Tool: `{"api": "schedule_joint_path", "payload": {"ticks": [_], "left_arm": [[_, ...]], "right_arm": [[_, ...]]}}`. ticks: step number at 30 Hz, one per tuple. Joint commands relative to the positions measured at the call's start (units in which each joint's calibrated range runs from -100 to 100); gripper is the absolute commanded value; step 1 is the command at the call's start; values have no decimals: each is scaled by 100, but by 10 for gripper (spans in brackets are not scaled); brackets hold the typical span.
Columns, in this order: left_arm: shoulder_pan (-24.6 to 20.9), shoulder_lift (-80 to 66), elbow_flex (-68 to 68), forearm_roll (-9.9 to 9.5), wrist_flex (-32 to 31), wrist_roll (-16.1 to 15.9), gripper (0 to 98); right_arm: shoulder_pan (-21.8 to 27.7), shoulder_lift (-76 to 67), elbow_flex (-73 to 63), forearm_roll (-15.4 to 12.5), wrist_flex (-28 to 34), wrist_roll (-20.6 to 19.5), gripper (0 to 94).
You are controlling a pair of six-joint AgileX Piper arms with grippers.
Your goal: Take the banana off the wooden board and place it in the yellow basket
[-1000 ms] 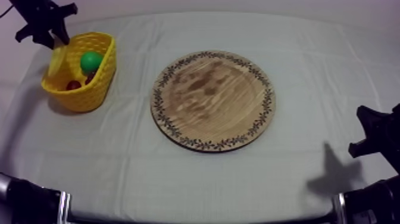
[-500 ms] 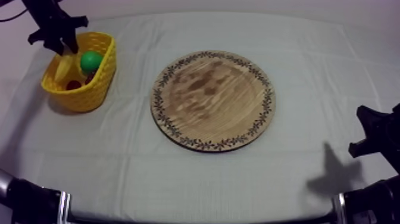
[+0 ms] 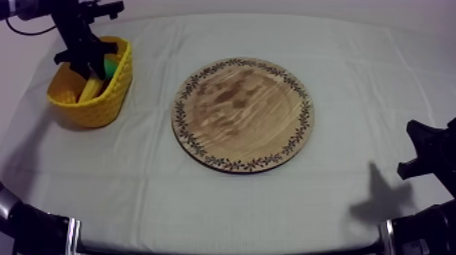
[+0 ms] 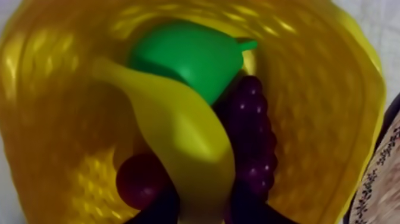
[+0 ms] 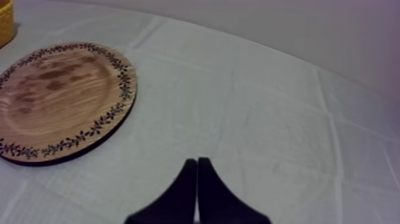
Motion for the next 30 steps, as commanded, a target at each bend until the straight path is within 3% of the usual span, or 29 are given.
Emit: {"api": "schedule_joint_path", "payload": {"ticks": [1,7,12,22,30], "left_arm": [[-5,30,-33,7,-26,-11,447],[-24,-16,-68,3,-73,-15,769],[-31,-356,-48,-16,-189,19,893],[-39,-1850,565,14,-500,151,925],[-79,-3540,2224,251,-1625,142,805]], "right_arm": [[-2,0,5,-1,0,0,2],[-2,0,5,-1,0,0,2],[-2,0,5,-1,0,0,2],[-2,0,5,-1,0,0,2],[-2,0,5,-1,0,0,2]]}}
